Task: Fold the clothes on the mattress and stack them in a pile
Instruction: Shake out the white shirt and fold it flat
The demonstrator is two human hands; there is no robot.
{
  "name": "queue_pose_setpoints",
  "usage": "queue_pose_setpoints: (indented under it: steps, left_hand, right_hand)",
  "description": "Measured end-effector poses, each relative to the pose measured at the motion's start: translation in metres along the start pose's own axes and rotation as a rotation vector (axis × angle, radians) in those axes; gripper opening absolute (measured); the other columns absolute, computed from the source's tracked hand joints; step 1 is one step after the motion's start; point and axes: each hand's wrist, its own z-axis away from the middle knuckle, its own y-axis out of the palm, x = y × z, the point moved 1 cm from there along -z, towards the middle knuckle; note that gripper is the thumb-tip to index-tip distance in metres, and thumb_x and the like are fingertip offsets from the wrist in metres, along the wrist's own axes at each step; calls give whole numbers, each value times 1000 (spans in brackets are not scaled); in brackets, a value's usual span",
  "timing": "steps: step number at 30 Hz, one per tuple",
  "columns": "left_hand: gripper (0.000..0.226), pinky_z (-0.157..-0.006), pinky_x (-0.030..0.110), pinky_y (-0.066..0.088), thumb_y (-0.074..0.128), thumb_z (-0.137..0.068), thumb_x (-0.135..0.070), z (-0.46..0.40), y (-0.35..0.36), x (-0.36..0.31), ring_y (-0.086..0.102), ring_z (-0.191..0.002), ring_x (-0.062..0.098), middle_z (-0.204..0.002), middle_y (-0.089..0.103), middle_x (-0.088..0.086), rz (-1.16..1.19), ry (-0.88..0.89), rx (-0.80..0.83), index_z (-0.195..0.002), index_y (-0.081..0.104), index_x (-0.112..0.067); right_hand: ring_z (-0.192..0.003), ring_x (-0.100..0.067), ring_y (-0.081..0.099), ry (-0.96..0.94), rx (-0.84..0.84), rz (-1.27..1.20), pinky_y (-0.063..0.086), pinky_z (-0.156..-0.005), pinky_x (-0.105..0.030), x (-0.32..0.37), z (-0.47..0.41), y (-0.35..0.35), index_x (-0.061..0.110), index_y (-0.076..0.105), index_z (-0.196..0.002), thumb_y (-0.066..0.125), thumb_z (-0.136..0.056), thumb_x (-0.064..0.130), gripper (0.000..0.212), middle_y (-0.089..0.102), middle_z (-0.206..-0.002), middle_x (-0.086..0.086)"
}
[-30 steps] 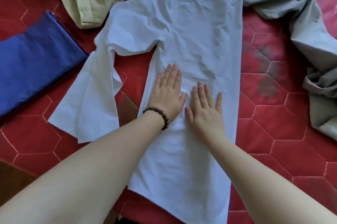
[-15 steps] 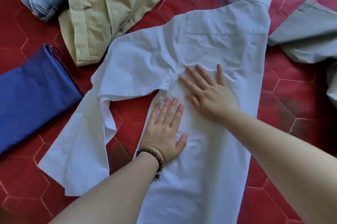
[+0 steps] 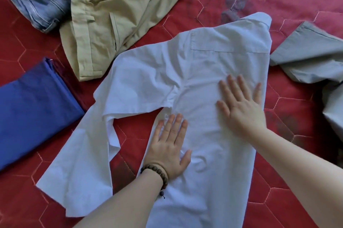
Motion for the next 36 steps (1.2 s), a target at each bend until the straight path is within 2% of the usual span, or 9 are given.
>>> queue_pose_setpoints:
  steps: [2, 7, 11, 15, 22, 24, 27, 32, 36]
  left_hand:
    - [82, -116, 49, 16, 42, -84, -53, 1, -3, -1, 12, -148, 29, -159, 16, 13, 27, -1, 8, -150, 26, -7]
    - [67, -120, 49, 11, 30, -90, -43, 2, -28, 2, 7, -148, 26, -159, 18, 11, 238, 9, 86, -147, 34, -8]
    - [34, -100, 47, 39, 42, -87, -18, 28, -63, 30, 51, -122, 29, -125, 60, 13, 479, -22, -244, -105, 69, -7]
    - [37, -92, 48, 41, 63, -75, -8, 71, -85, 106, 55, -108, 37, -122, 55, 17, 271, -426, -471, -113, 63, -6]
    - [85, -92, 45, 41, 74, -75, -46, 124, -69, 165, 47, -117, 33, -132, 46, 14, 242, -782, -37, -141, 38, -5]
    - [77, -87, 41, 42, 71, -76, -52, 124, -67, 169, 50, -112, 31, -122, 52, 10, 266, -828, 43, -133, 43, -9]
    - [25, -70, 37, 36, 58, -91, -35, 120, -69, 172, 56, -100, 34, -102, 58, 10, 356, -783, 35, -92, 45, -14]
    - [23, -58, 38, 32, 47, -98, -28, 122, -106, 178, 56, -80, 40, -84, 60, 17, 511, -676, -47, -84, 36, -14]
    - [28, -55, 37, 36, 52, -95, -31, 120, -165, 198, 48, -63, 31, -64, 49, 5, 611, -624, -94, -75, 39, -15]
  right_hand:
    - [-149, -17, -8, 154, -4, -6, -12, -116, -54, 4, 9, 0, 22, 9, -154, 8, -96, 52, 66, 4, -162, 2]
    - [-147, -18, -11, -35, -44, -116, -7, -118, -52, 83, 27, -14, 20, 11, -154, 21, -100, 45, 60, -3, -161, -1]
    - [-146, -15, -18, -28, -32, -170, -12, -118, -47, 134, 29, -24, 25, -1, -153, 29, -101, 39, 62, -12, -159, 2]
    - [-147, -14, -14, -125, -36, -213, -7, -119, -50, 178, 19, -41, 25, 3, -154, 46, -97, 34, 72, -4, -162, 1]
    - [-149, -17, -7, -439, -4, -136, -5, -118, -53, 253, -1, -46, 39, -4, -151, 61, -86, 25, 93, -1, -162, 2]
    - [-149, -20, -5, -503, 8, -68, -5, -117, -54, 265, -3, -43, 39, 7, -152, 59, -87, 21, 85, -1, -163, 0]
    - [-149, -22, -1, -491, 25, -47, -6, -117, -55, 268, -1, -41, 37, 27, -149, 53, -93, 21, 64, 6, -162, -4]
    - [-147, -24, 19, -406, -19, -159, 1, -118, -55, 264, 11, -53, 24, 59, -128, 51, -98, 22, 31, 34, -154, -7]
    - [-148, -20, 16, -331, 26, -200, -4, -118, -48, 265, 18, -74, 21, 54, -133, 43, -101, 21, 34, 33, -155, -5]
